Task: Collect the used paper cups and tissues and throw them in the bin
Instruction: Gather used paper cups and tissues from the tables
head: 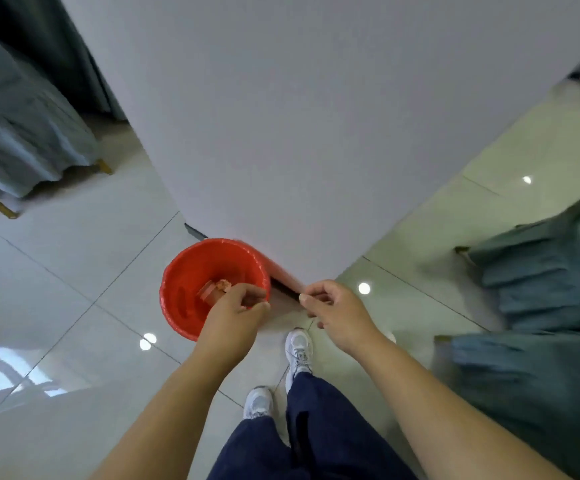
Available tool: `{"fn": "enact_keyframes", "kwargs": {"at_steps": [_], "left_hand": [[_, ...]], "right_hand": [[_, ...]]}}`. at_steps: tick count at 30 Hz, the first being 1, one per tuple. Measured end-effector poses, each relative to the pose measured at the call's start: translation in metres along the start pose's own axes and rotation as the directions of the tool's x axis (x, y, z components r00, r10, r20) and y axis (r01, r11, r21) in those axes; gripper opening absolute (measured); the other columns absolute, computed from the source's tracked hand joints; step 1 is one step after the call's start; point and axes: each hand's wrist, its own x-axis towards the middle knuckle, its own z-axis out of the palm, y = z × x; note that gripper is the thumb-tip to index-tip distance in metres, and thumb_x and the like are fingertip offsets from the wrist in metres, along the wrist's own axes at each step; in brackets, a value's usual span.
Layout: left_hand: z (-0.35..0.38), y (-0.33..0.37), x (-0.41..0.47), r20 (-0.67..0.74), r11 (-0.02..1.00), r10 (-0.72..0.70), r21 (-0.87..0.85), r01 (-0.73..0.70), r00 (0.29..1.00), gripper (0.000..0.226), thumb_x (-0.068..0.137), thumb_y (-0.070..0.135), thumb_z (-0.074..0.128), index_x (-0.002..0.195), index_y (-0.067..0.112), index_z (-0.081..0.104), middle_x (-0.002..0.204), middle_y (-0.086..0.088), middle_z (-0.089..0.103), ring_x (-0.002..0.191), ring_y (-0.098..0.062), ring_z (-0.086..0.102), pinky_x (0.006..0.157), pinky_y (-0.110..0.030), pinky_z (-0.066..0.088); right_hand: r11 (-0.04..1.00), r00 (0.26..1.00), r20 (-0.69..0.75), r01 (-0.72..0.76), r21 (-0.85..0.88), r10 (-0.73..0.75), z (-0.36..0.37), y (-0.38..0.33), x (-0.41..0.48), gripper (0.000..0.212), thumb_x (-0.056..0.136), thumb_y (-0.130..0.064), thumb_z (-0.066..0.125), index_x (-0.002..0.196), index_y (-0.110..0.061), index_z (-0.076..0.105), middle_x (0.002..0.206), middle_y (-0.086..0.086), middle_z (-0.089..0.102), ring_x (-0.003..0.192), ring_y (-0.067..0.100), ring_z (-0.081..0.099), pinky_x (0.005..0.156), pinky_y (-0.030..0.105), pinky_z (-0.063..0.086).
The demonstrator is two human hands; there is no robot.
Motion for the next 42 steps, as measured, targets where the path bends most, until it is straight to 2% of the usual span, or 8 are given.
{"fn": "enact_keyframes", "kwargs": {"at_steps": [6,12,16,23,27,32,36,42], "left_hand": [[0.051,0.052,-0.036,0.230,0.964,0.206,0.121,-0.238,0.951,0.014,0.091,0.022,0.058,0.104,0.029,0.062,0.096,0.015,0.061,0.084,-0.001,0.055,0.063,-0.016,0.037],[0.120,0.100,-0.059,0.455,0.906,0.267,0.182,-0.383,0.849,0.009,0.091,0.024,0.059,0.099,0.028,0.061,0.097,0.010,0.064,0.087,-0.008,0.061,0.072,-0.021,0.048],[0.181,0.134,-0.064,0.534,0.875,0.285,0.195,-0.443,0.796,0.009,0.089,0.024,0.061,0.091,0.033,0.060,0.094,0.011,0.064,0.089,-0.012,0.063,0.078,-0.032,0.052],[0.301,0.211,-0.086,0.612,0.805,0.380,0.150,-0.574,0.693,0.009,0.088,0.026,0.062,0.092,0.034,0.062,0.093,0.010,0.067,0.088,-0.009,0.063,0.082,-0.033,0.052],[0.357,0.250,-0.107,0.666,0.735,0.450,0.102,-0.671,0.594,0.009,0.090,0.023,0.060,0.096,0.029,0.061,0.094,0.007,0.067,0.088,-0.009,0.062,0.077,-0.027,0.050],[0.411,0.299,-0.132,0.730,0.639,0.516,0.021,-0.769,0.449,0.008,0.089,0.022,0.062,0.090,0.031,0.062,0.088,0.008,0.068,0.084,-0.008,0.063,0.073,-0.024,0.052],[0.447,0.337,-0.156,0.780,0.561,0.551,-0.084,-0.823,0.296,0.009,0.089,0.024,0.061,0.088,0.033,0.063,0.083,0.011,0.067,0.079,-0.004,0.063,0.072,-0.023,0.052],[0.488,0.375,-0.202,0.861,0.523,0.507,-0.273,-0.808,0.037,0.008,0.089,0.022,0.062,0.089,0.030,0.065,0.084,0.006,0.069,0.081,-0.008,0.064,0.074,-0.023,0.052]], "right_hand": [[0.993,0.971,-0.234,-0.026,0.115,0.053,-0.062,0.033,-0.061,0.004,0.091,-0.027,0.061,0.089,-0.030,0.061,0.093,-0.005,0.066,0.088,0.014,0.063,0.077,0.027,0.050],[0.970,0.897,-0.414,-0.057,0.236,0.154,-0.131,0.071,-0.109,0.003,0.090,-0.028,0.062,0.092,-0.027,0.062,0.094,-0.003,0.066,0.089,0.016,0.064,0.082,0.030,0.052],[0.950,0.844,-0.501,-0.032,0.310,0.192,-0.189,0.091,-0.132,0.002,0.091,-0.024,0.062,0.089,-0.025,0.061,0.092,-0.003,0.066,0.084,0.012,0.062,0.073,0.020,0.048],[0.928,0.739,-0.642,0.063,0.367,0.204,-0.313,0.124,-0.164,0.002,0.089,-0.017,0.064,0.087,-0.018,0.063,0.082,0.000,0.064,0.080,0.018,0.060,0.071,0.026,0.047],[0.912,0.641,-0.737,0.137,0.386,0.216,-0.372,0.135,-0.192,0.009,0.088,-0.018,0.065,0.082,-0.023,0.062,0.080,-0.003,0.064,0.076,0.013,0.060,0.064,0.023,0.046],[0.914,0.503,-0.845,0.231,0.335,0.182,-0.427,0.141,-0.233,0.002,0.088,-0.021,0.065,0.088,-0.023,0.065,0.078,-0.005,0.066,0.066,0.003,0.058,0.066,0.022,0.046],[0.897,0.342,-0.920,0.318,0.306,0.193,-0.457,0.137,-0.265,0.005,0.088,-0.020,0.065,0.085,-0.024,0.065,0.076,-0.004,0.067,0.076,0.015,0.063,0.069,0.029,0.052],[0.861,0.086,-0.952,0.410,0.302,0.294,-0.470,0.138,-0.318,0.008,0.089,-0.019,0.064,0.083,-0.025,0.065,0.088,0.008,0.071,0.081,0.021,0.066,0.067,0.029,0.052]]}}
